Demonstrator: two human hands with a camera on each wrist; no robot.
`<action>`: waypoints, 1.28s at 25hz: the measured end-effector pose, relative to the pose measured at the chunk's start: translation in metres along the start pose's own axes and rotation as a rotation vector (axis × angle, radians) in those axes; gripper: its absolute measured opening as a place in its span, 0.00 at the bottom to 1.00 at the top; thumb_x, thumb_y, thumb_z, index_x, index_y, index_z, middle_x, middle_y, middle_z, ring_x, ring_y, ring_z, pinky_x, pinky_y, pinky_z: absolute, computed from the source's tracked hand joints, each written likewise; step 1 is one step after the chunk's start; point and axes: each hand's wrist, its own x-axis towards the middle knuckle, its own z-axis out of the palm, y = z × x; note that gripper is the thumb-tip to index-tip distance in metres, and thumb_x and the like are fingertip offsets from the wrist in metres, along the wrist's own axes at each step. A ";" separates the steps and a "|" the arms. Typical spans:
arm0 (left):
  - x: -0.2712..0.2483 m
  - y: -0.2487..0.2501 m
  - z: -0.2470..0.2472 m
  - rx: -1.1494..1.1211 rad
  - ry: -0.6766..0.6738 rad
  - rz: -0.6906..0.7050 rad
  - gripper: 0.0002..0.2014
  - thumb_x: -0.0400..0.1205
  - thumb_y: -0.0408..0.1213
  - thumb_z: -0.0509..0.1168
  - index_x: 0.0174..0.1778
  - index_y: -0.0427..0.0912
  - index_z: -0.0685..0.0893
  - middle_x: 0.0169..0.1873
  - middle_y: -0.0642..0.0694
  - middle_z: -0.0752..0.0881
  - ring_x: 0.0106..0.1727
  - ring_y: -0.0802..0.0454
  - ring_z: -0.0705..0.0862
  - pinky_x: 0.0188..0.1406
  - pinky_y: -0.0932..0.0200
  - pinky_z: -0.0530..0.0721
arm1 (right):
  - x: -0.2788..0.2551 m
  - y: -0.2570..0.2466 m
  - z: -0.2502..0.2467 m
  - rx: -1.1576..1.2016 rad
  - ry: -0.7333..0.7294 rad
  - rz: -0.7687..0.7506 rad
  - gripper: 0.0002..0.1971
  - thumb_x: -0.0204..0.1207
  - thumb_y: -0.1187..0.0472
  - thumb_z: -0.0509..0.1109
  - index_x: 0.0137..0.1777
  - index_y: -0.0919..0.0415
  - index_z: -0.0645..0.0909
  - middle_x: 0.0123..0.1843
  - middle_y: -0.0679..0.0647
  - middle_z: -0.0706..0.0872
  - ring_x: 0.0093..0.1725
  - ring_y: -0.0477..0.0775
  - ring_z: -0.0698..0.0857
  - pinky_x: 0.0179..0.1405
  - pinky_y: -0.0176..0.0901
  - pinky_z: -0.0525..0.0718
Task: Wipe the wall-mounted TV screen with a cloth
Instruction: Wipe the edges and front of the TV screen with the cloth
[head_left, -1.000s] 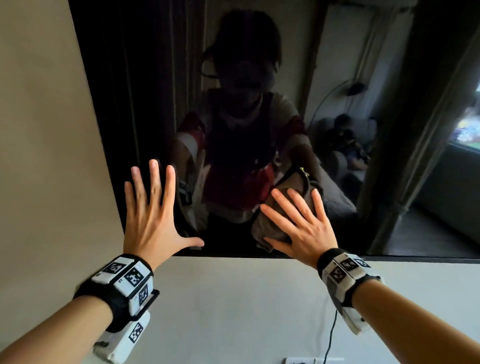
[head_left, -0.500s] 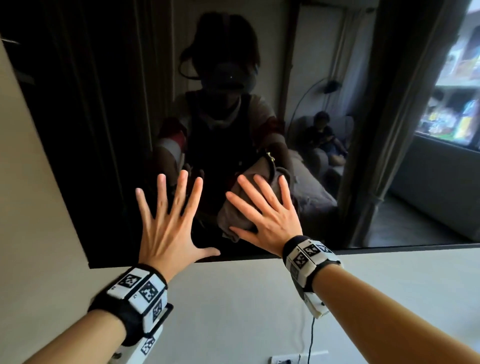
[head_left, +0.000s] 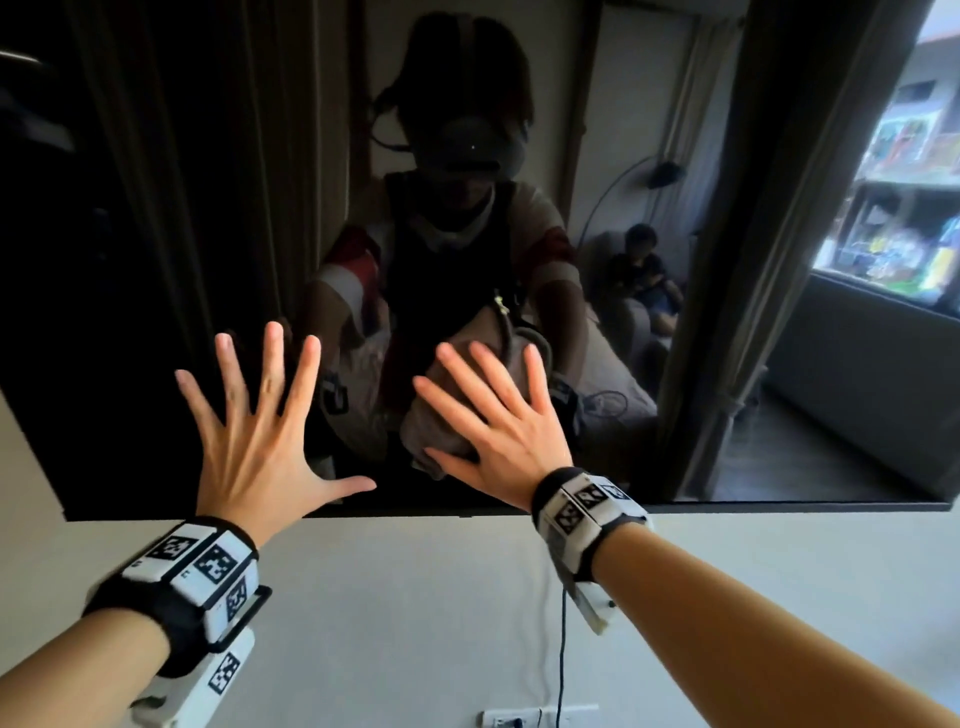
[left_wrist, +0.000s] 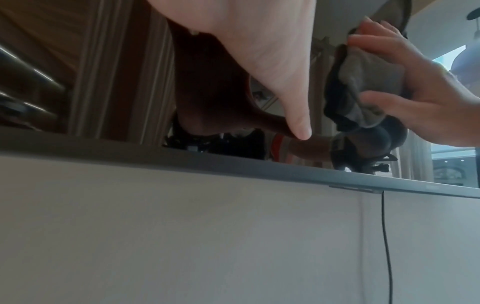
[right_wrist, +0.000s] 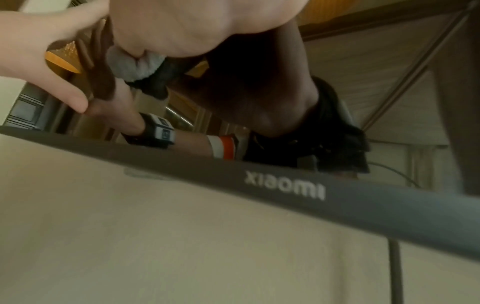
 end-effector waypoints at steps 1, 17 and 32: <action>0.000 0.009 -0.001 -0.010 0.004 -0.003 0.73 0.55 0.82 0.61 0.88 0.47 0.37 0.87 0.48 0.32 0.87 0.31 0.35 0.73 0.12 0.43 | 0.002 0.003 0.000 0.008 -0.009 -0.029 0.32 0.78 0.37 0.63 0.81 0.46 0.68 0.84 0.52 0.64 0.84 0.57 0.62 0.83 0.67 0.50; 0.021 0.124 0.005 -0.033 -0.005 0.043 0.67 0.55 0.83 0.54 0.90 0.53 0.45 0.89 0.43 0.40 0.85 0.28 0.30 0.67 0.07 0.40 | -0.117 0.149 -0.025 -0.130 -0.089 -0.046 0.36 0.78 0.34 0.63 0.84 0.43 0.61 0.86 0.51 0.60 0.83 0.58 0.62 0.82 0.68 0.52; 0.009 0.127 0.005 -0.074 0.020 0.071 0.63 0.56 0.81 0.56 0.89 0.54 0.55 0.90 0.44 0.43 0.86 0.31 0.32 0.71 0.20 0.26 | -0.182 0.226 -0.057 -0.277 -0.196 0.030 0.42 0.76 0.34 0.65 0.86 0.42 0.52 0.86 0.51 0.58 0.82 0.59 0.63 0.82 0.68 0.56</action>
